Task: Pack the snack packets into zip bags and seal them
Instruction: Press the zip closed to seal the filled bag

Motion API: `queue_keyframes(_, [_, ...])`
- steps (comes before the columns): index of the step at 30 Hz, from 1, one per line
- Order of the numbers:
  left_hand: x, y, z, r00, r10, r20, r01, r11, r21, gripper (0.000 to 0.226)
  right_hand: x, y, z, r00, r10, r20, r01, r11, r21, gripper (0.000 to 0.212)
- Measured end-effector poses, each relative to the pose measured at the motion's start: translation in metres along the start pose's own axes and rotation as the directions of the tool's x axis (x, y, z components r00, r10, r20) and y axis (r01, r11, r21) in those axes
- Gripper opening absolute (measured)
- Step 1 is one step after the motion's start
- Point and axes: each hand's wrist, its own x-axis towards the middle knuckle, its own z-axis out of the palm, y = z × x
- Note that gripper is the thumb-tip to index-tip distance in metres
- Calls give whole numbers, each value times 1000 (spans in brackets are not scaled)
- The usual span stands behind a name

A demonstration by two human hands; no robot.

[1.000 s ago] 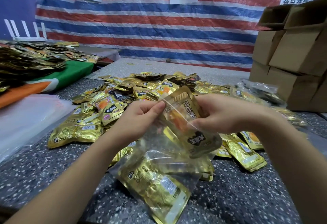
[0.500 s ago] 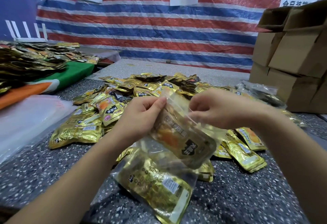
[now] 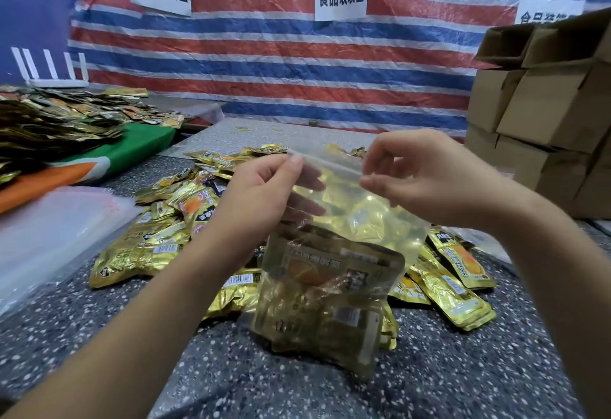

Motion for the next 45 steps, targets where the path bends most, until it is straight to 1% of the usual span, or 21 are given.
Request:
queue_keyframes(1, [1,-3,2,1000,-5,-9,5,1000,11,35,1,4,4,1000,24,-4,-24,999,-36,11])
queue_keyframes(3, [5,-8,4,1000,-13,-22,14,1000,22,36,4,10,11,999,55,3,-54,993,-106,27])
queue_keyframes(5, [9,-12,6,1000,-12,-24,13,999,30,35,8,13,16,997,74,15,-72,989,-126,41])
queue_keyframes(7, [13,-17,8,1000,-10,-20,10,1000,26,30,15,11,21,995,95,45,-88,986,-141,45])
queue_keyframes(9, [17,-21,10,1000,-3,-6,3,999,33,29,22,8,30,991,100,91,-83,981,-177,41])
queue_keyframes(11, [19,-27,11,1000,0,7,0,1000,20,29,28,7,41,990,92,107,-71,979,-190,33])
queue_keyframes(13, [21,-34,9,1000,-10,-1,10,1000,-23,28,34,10,51,991,91,94,-77,986,-147,24])
queue_keyframes(14, [23,-37,8,1000,-3,-13,3,1000,-18,27,36,12,56,992,100,80,-91,989,-114,23])
queue_keyframes(17, [25,-48,4,999,13,-33,-13,1000,22,25,40,20,64,990,126,55,-126,992,-16,23])
queue_keyframes(19, [26,-52,2,999,-16,-28,16,1000,11,23,41,26,68,988,134,74,-137,990,40,22])
queue_keyframes(21, [26,-55,-2,1000,-16,-20,16,1000,11,23,43,31,69,985,137,102,-145,987,71,20])
queue_keyframes(24, [26,-60,-7,999,-36,-38,35,999,-23,25,47,35,70,980,131,151,-143,987,77,17])
queue_keyframes(27, [26,-63,-7,998,-29,-53,29,1000,10,25,49,37,72,983,122,137,-132,989,72,15])
queue_keyframes(29, [25,-67,-7,998,-24,-61,25,999,23,21,49,38,72,983,129,130,-140,987,81,14])
queue_keyframes(32, [24,-73,-7,997,-11,-73,16,998,63,23,48,39,74,975,147,165,-165,981,100,14])
queue_keyframes(34, [23,-76,-6,998,-7,-65,13,996,91,22,48,37,77,974,146,175,-165,982,97,15])
queue_keyframes(38, [22,-78,-4,999,-15,-36,17,999,41,23,48,33,82,976,148,159,-162,984,78,12])
queue_keyframes(41, [23,-78,-4,999,-21,-24,22,999,43,25,49,32,83,975,168,148,-183,979,90,10])
queue_keyframes(45, [23,-77,-5,999,-19,-27,21,997,70,26,50,30,87,976,162,144,-176,980,90,16])
